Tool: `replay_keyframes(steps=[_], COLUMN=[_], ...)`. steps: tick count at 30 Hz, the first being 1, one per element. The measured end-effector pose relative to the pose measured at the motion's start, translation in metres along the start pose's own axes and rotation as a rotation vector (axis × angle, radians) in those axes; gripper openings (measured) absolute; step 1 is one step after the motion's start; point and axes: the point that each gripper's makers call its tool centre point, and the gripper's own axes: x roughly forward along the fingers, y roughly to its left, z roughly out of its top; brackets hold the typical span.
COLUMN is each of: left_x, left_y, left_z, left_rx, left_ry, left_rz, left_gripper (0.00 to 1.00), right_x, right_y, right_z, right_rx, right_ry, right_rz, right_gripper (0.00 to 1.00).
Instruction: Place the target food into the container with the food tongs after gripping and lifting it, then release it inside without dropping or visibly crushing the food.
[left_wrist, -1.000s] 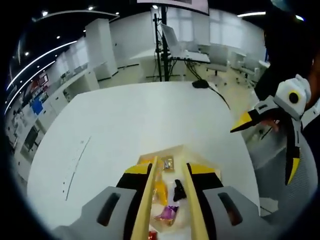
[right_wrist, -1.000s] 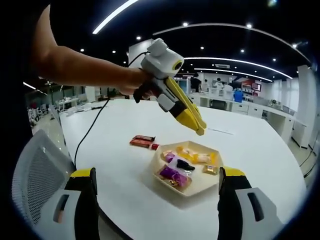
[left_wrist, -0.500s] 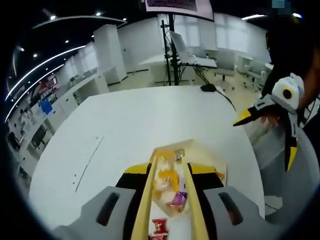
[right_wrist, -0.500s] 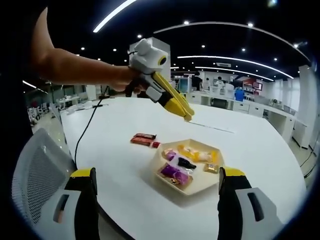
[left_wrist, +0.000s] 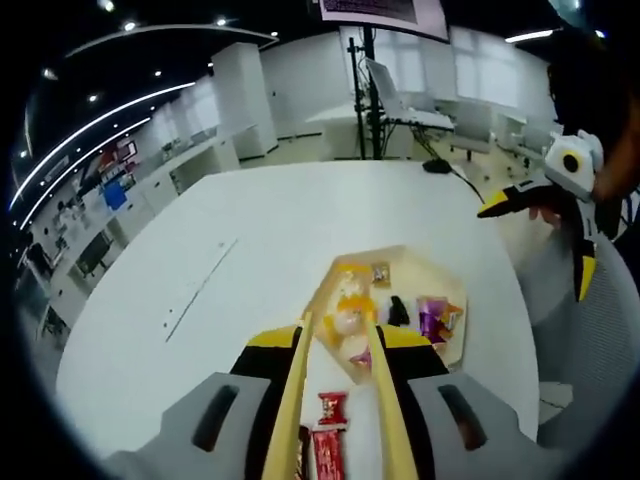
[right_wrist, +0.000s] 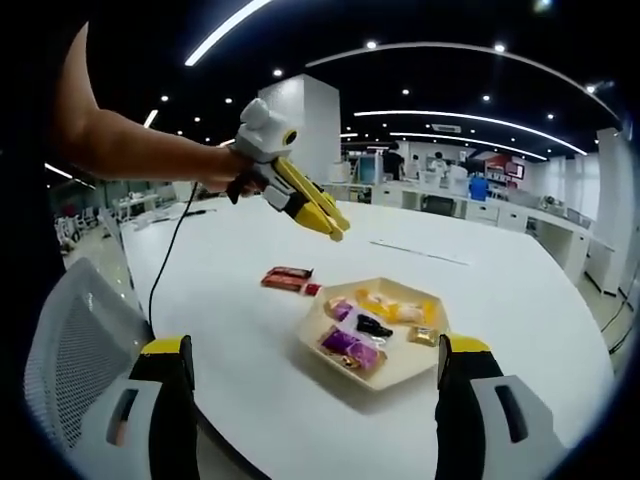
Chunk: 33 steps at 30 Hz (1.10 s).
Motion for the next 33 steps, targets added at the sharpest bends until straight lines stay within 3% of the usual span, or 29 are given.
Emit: replay_keyframes(steps=[4,11,33], left_x=[-0.003,-0.006,-0.001], left_y=[0.008,0.008,0.012], left_z=[-0.015,-0.036,-0.073], left_rx=[0.011,-0.018,-0.034], left_ry=[0.023,0.05,0.12], left_rz=[0.037,0.043,0.054], left_gripper=[0.25,0.26,0.26], right_x=[0.0,0.0,0.002], right_y=[0.001,-0.001,0.002], right_z=[0.0,-0.002,-0.005], right_rx=[-0.001,0.003,0.006], right_ry=[0.005,0.01,0.028], right_rz=[0.002,-0.001,0.01], right_gripper=[1.0,1.0,1.0])
